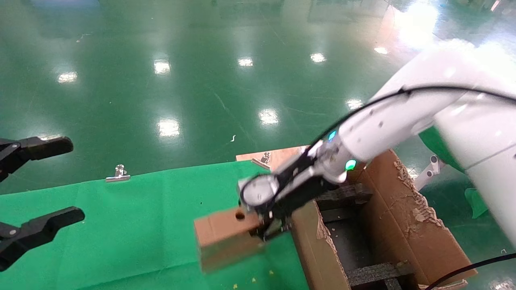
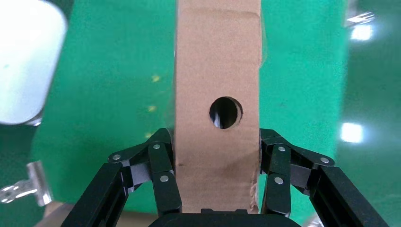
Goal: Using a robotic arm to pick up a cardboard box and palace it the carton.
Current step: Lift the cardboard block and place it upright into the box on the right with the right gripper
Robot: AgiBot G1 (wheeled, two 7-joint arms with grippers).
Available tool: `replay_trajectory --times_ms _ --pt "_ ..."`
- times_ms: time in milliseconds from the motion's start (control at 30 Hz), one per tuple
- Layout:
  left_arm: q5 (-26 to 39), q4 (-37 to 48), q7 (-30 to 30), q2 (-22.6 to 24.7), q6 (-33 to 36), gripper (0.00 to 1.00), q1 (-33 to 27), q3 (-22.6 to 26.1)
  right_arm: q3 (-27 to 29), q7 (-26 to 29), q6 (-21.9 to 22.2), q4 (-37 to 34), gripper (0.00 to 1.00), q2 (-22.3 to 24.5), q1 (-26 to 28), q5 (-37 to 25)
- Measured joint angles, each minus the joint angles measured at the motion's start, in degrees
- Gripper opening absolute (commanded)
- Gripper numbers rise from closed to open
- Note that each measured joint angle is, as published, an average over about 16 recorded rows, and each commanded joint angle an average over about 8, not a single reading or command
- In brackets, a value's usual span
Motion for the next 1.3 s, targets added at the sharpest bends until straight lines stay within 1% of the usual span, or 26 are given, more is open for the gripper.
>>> replay_trajectory --times_ms 200,433,700,933,1300 --pt "0.00 0.00 0.00 0.00 0.00 1.00 0.00 0.00 0.11 -1.26 -0.55 -3.99 0.00 1.14 6.72 3.06" --pt "0.00 0.00 0.00 0.00 0.00 1.00 0.00 0.00 -1.64 -2.66 -0.95 -8.22 0.00 3.14 14.24 6.62" --pt "0.00 0.00 0.00 0.00 0.00 1.00 0.00 0.00 -4.82 -3.15 -0.83 -11.17 0.00 6.83 19.51 10.19" --pt "0.00 0.00 0.00 0.00 0.00 1.00 0.00 0.00 -7.82 -2.81 -0.69 -12.44 0.00 11.94 22.68 10.68" --pt "0.00 0.00 0.00 0.00 0.00 1.00 0.00 0.00 -13.46 -1.20 -0.70 -12.19 0.00 22.93 27.01 7.01"
